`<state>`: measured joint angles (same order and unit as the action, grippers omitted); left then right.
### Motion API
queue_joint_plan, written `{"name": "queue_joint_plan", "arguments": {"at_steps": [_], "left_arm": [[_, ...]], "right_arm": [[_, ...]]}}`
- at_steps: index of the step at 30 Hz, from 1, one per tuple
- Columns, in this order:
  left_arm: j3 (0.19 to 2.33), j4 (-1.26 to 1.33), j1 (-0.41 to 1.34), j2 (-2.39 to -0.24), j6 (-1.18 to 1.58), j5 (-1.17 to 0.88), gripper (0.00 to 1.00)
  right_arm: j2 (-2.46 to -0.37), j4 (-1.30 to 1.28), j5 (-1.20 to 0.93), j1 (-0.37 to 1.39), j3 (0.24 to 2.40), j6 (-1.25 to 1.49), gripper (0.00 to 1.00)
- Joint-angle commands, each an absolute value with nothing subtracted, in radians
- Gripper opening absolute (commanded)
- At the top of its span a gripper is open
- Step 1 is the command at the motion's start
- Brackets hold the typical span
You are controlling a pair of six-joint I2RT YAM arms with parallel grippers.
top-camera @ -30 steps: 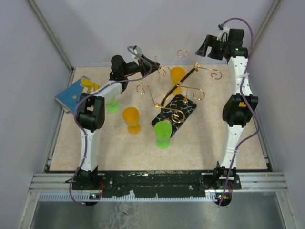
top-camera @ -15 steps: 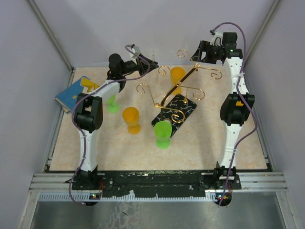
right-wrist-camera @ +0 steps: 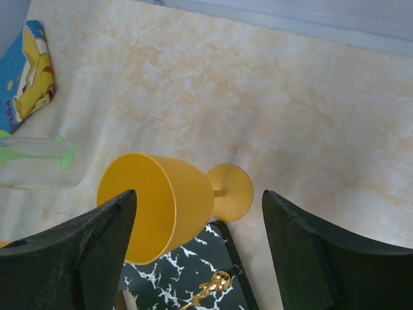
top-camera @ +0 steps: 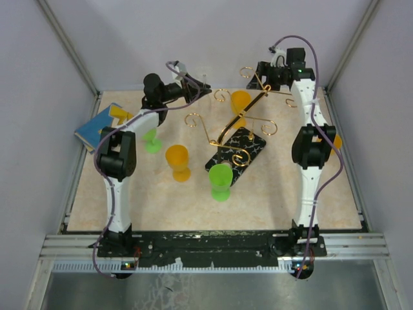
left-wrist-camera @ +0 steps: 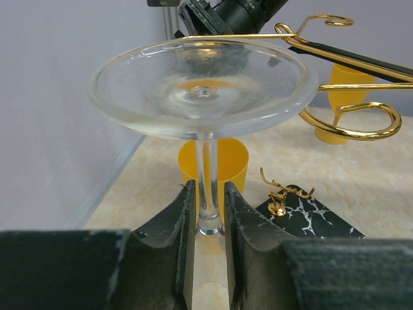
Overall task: Place the wine glass upside down on the wine glass rack
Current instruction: Move the wine glass to the center of the board.
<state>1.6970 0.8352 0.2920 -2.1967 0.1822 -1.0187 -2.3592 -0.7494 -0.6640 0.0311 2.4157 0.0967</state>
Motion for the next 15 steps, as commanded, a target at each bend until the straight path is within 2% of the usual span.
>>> {"name": "queue_joint_plan", "arguments": {"at_steps": [1,11,15], "left_arm": [[1.686,0.882,0.281,-2.137,0.179,-1.033,0.00],[1.668,0.905,0.273,-2.135,0.195,-1.038,0.00],[1.662,0.913,0.272,-2.134,0.199,-1.038,0.00]], "right_arm": [[-2.376,-0.759,-0.662,0.045,2.451,0.060,0.77],[-2.384,-0.837,-0.638,0.071,2.449,-0.015,0.76],[-2.384,-0.845,-0.622,0.079,2.441,-0.026,0.70]]}}
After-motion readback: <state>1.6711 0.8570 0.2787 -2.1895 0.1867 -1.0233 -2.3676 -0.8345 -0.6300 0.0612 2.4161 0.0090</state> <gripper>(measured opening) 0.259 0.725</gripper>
